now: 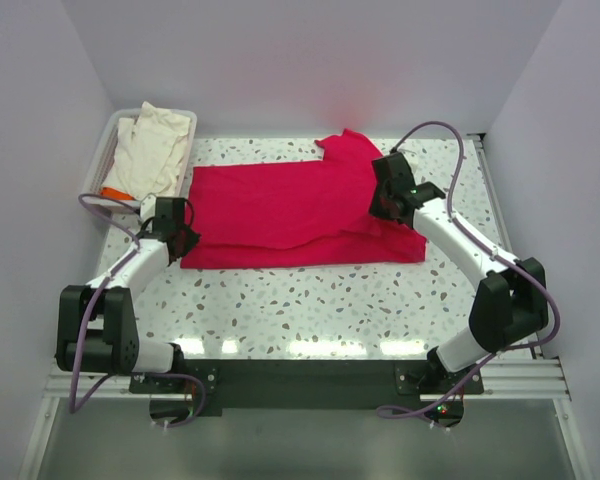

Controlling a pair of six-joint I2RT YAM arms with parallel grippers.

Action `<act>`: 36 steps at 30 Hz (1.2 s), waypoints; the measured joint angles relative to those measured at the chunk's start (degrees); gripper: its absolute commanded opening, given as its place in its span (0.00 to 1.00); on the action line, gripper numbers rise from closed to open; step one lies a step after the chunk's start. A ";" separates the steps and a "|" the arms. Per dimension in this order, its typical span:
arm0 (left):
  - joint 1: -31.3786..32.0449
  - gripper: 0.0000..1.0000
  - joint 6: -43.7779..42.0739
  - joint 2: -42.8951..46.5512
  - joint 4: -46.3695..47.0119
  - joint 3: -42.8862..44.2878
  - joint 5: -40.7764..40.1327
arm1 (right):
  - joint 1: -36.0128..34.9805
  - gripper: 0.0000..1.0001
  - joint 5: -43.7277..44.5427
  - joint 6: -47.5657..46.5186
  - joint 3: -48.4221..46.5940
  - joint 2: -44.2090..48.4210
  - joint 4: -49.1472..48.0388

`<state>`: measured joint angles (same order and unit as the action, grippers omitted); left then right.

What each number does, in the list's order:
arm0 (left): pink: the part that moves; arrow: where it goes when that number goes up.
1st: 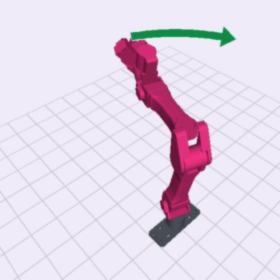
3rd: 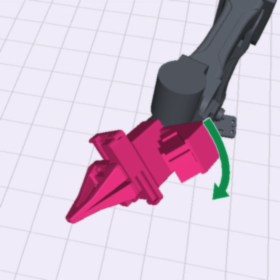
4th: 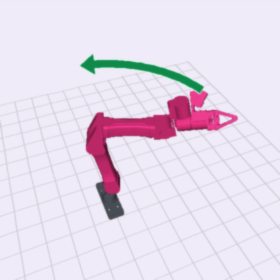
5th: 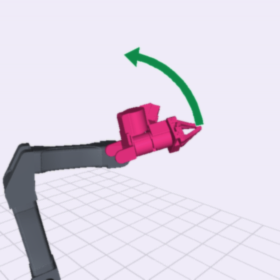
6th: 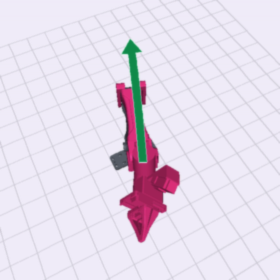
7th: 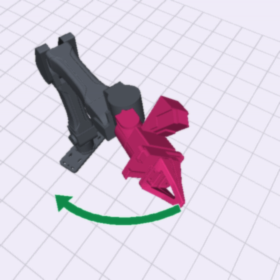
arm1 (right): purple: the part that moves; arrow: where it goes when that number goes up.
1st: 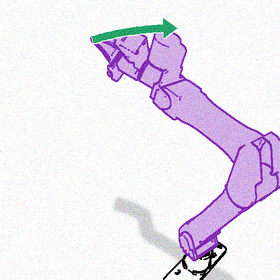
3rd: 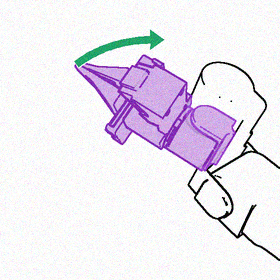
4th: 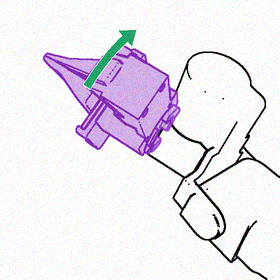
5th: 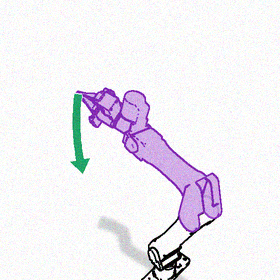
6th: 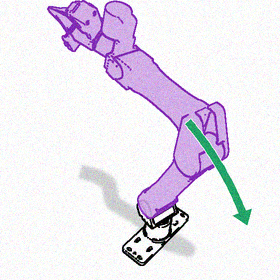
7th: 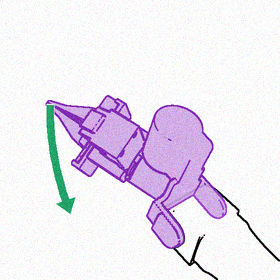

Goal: Fold and stack the t-shirts
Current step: Fold the tshirt

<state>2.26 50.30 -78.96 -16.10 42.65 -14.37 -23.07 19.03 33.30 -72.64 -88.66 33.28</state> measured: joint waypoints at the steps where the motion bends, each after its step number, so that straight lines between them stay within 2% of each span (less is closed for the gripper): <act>1: 0.00 0.17 0.00 0.00 -0.02 0.17 -0.07 | 0.15 0.00 0.00 0.00 -0.02 0.00 0.00; 7: 0.00 0.16 -0.13 -0.11 -0.24 0.85 -0.83 | 0.79 0.00 -0.07 0.00 -0.02 -0.07 -0.42; 10: 0.00 0.29 -0.35 -0.98 -0.31 1.44 -0.92 | 1.01 0.00 -0.26 -0.04 -0.31 -0.39 -0.61; 11: 0.00 0.38 -0.46 -1.44 -0.33 1.66 -0.94 | 1.03 0.00 -0.35 -0.07 -0.42 -0.59 -0.76; 14: -0.02 0.51 -0.48 -2.99 -0.28 2.03 -1.14 | 1.03 0.00 -0.57 -0.11 -0.44 -1.05 -1.22; 17: -0.02 0.57 -0.59 -5.60 -0.48 3.30 -1.60 | 1.01 0.00 -0.85 -0.13 -0.44 -1.18 -1.42; 24: -0.02 0.57 -1.70 -11.50 -0.83 9.73 -3.54 | 1.01 0.00 -2.19 -0.15 -0.42 -1.29 -2.38; 36: -0.02 0.44 -1.97 -17.35 -1.77 14.14 -5.55 | 1.03 0.00 -3.52 -0.15 0.00 -1.97 -3.69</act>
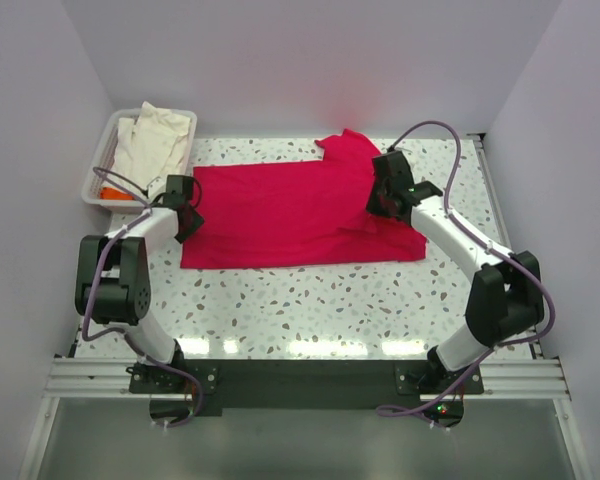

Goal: Fold and stack the t-shirts
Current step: Fold the tshirt

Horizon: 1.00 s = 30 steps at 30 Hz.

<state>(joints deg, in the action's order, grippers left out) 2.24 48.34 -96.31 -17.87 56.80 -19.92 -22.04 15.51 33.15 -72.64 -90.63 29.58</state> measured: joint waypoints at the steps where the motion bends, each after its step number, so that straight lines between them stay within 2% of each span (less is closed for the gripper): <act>1: 0.00 0.44 -0.02 -0.35 -0.15 0.09 -0.04 | 0.00 0.00 -0.02 0.00 0.02 -0.11 -0.07; 8: 0.02 0.39 0.00 -2.45 -0.52 0.57 -0.11 | 0.00 0.00 -0.07 0.00 0.28 -0.13 -0.66; 12: 0.04 0.32 0.07 -2.54 -0.59 0.63 -0.09 | 0.00 0.00 -0.11 0.00 0.94 -0.13 -0.81; 15: 0.07 0.24 0.07 -2.54 -0.61 0.63 -0.09 | 0.00 0.00 -0.15 0.00 0.98 -0.13 -0.92; 18: 0.09 0.10 0.00 -2.54 -0.63 0.63 -0.09 | 0.00 0.00 -0.22 0.00 0.98 -0.13 -0.92; 21: 0.11 0.01 -0.15 -2.54 -0.66 0.63 -0.09 | 0.00 0.00 -0.24 0.00 1.01 -0.13 -0.92; 30: 0.11 0.00 -0.98 -1.62 -1.03 0.63 -0.31 | 0.00 0.00 -0.22 0.00 1.01 -0.13 -0.87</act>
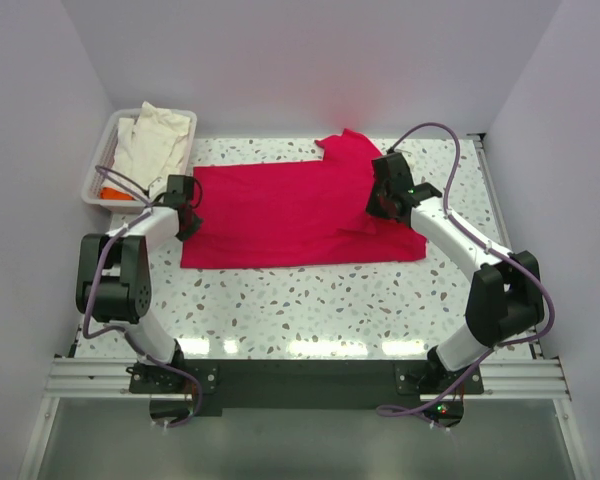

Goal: Fold and stack the t-shirts
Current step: Fold the tshirt

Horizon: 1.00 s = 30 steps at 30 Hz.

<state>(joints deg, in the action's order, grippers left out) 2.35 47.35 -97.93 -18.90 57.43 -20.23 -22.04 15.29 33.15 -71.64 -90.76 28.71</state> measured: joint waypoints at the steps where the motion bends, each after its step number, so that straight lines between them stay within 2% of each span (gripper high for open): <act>1: 0.00 0.00 0.00 0.59 -0.13 0.00 -0.07 | 0.00 0.00 0.02 0.00 -0.02 0.00 0.07; 9: 0.00 0.00 -0.28 4.83 -0.13 0.00 -1.18 | 0.00 0.00 0.26 -0.28 -1.49 0.00 0.90; 22: -0.02 0.00 -0.42 4.94 -1.05 0.00 -3.06 | 0.22 0.00 1.81 -1.92 -6.58 -0.13 1.22; 30: -0.02 0.00 -0.39 4.94 -1.07 0.00 -3.45 | 0.83 0.00 1.77 -2.36 -6.80 -4.28 1.16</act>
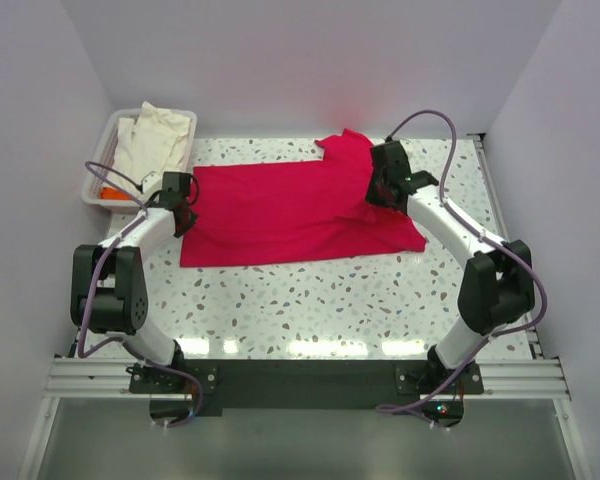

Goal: Fold and stack the t-shirts
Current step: Fold the tshirt

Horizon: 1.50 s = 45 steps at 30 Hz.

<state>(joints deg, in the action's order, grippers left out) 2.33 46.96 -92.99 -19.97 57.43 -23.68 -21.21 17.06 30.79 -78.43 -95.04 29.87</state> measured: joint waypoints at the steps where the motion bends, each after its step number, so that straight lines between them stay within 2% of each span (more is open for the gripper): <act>1: 0.00 0.00 0.00 0.00 0.00 0.00 0.00 | 0.04 0.00 0.00 -0.02 0.00 -0.44 0.00; 13: -0.04 0.00 -0.09 -1.49 0.20 0.00 -0.35 | 1.79 0.01 -0.02 -0.22 0.00 -3.54 -0.42; 16: -0.04 0.19 -0.68 -2.08 0.63 0.00 -0.22 | 2.08 0.09 -0.11 -0.28 -0.02 -4.11 -0.74; 17: -0.04 0.30 -0.98 -2.14 0.85 0.00 -0.09 | 2.12 0.14 -0.17 -0.35 -0.09 -4.35 -0.74; 18: -0.04 0.38 -1.46 -2.14 1.07 0.00 0.07 | 2.19 0.28 -0.26 -0.42 -0.24 -4.61 -0.72; 19: -0.07 0.53 -1.84 -2.14 1.44 0.00 0.33 | 2.25 0.35 -0.35 -0.33 -0.61 -4.90 -0.72; 20: -0.07 0.58 -2.34 -2.12 1.79 0.00 0.76 | 2.36 0.42 -0.50 -0.63 -1.05 -5.16 -0.74; 21: -0.07 0.63 -2.58 -2.10 2.16 0.00 1.20 | 2.49 0.54 -0.63 -0.94 -1.57 -5.44 -0.66; 22: -0.07 0.69 -2.80 -1.99 2.47 0.00 1.60 | 2.54 0.58 -0.68 -1.07 -2.25 -5.60 -0.57; 24: -0.07 0.72 -3.26 -1.20 2.99 -0.17 2.84 | 2.62 0.70 -0.59 -1.73 -3.56 -5.77 -0.31; 27: -0.02 0.73 -3.13 2.21 3.37 -1.38 4.42 | 2.64 0.69 -0.15 -2.05 -4.87 -5.53 0.28; 30: 0.28 0.73 -2.58 8.20 3.39 -4.50 5.11 | 2.64 0.63 0.42 -1.75 -4.09 -3.87 1.84; 32: 0.72 0.70 -1.75 13.16 3.41 -7.72 5.25 | 2.64 0.58 0.96 -1.22 -0.87 -0.76 2.58; 35: 2.14 0.69 0.26 22.34 3.15 -14.97 5.01 | 2.73 0.50 1.95 -0.04 6.03 5.40 3.91; 38: 3.13 0.68 2.21 28.87 2.99 -22.62 4.46 | 2.99 0.49 3.08 1.16 12.33 10.34 5.25; 40: 3.10 0.68 3.52 30.97 3.13 -27.76 4.24 | 3.45 0.49 3.45 1.66 15.10 11.65 5.99; 45: 3.10 0.68 4.98 31.19 3.17 -32.22 3.80 | 5.31 0.49 4.04 2.67 16.81 10.47 6.71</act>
<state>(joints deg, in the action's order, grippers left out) 5.43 51.94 -61.80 -16.80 25.21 -19.88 -15.90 21.10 33.45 -61.63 -84.58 36.58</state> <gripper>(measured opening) 0.680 0.491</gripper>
